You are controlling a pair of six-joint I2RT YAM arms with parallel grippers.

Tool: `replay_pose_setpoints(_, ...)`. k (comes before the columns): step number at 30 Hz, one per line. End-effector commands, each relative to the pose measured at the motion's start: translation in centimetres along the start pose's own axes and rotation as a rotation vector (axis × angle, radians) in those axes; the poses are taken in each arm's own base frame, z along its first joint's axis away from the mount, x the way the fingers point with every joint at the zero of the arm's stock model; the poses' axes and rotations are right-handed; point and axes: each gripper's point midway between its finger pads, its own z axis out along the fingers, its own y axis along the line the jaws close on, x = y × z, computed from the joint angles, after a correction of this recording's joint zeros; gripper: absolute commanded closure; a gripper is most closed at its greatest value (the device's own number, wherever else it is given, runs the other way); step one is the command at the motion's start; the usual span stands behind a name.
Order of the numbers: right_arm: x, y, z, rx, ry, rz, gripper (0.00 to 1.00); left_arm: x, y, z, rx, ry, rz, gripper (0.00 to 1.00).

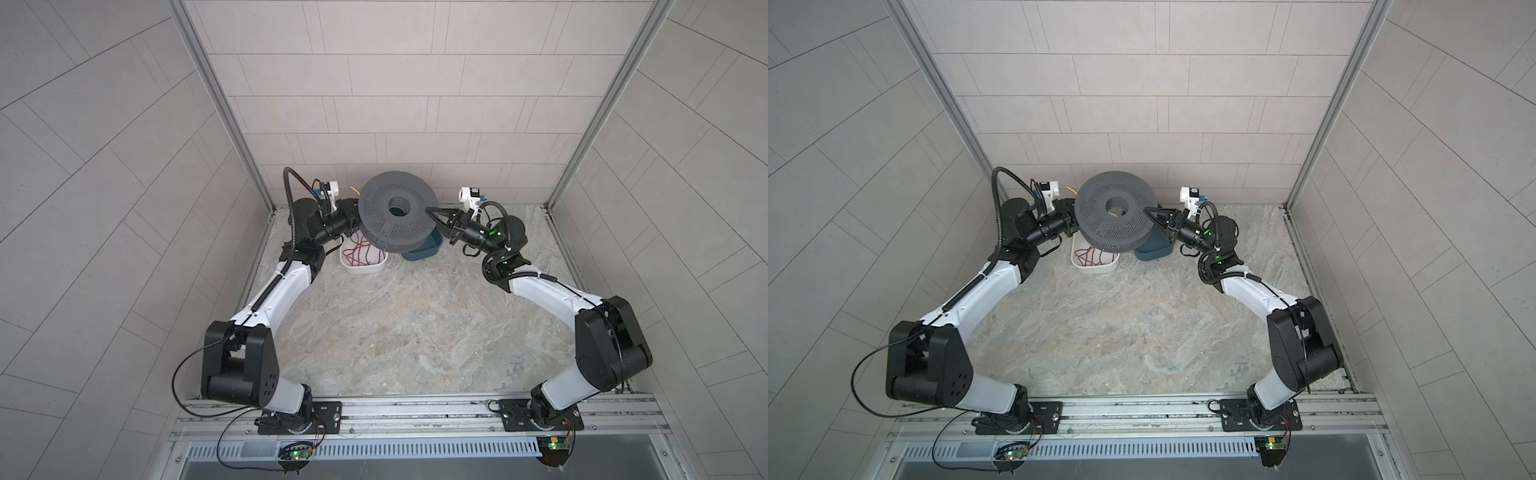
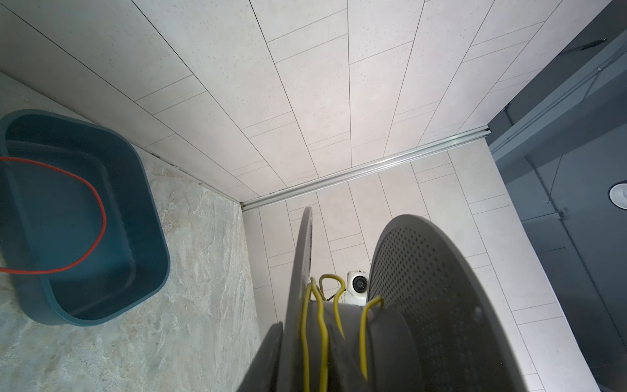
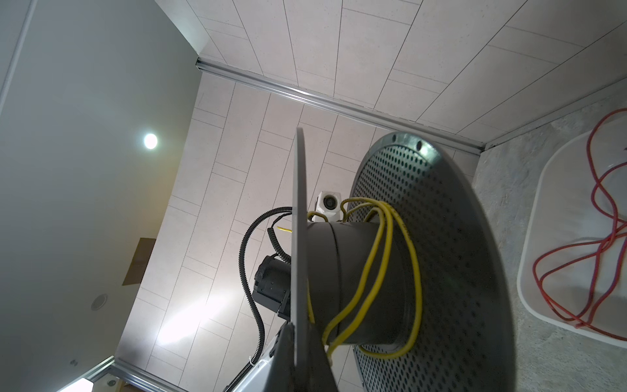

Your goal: Wrap the cables

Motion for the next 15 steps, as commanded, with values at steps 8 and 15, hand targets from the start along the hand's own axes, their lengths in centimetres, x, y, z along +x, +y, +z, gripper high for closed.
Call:
replay_pose_setpoints(8, -2.8, 3.0, -0.7, -0.085, -0.122, -0.013, 1.00, -0.9, -2.5, -0.8, 0.083, 0.005, 0.048, 0.67)
replay_pose_setpoints(15, -3.4, 2.8, -1.1, -0.075, -0.147, 0.000, 1.00, -0.7, -1.5, -0.9, 0.063, 0.012, 0.031, 0.45)
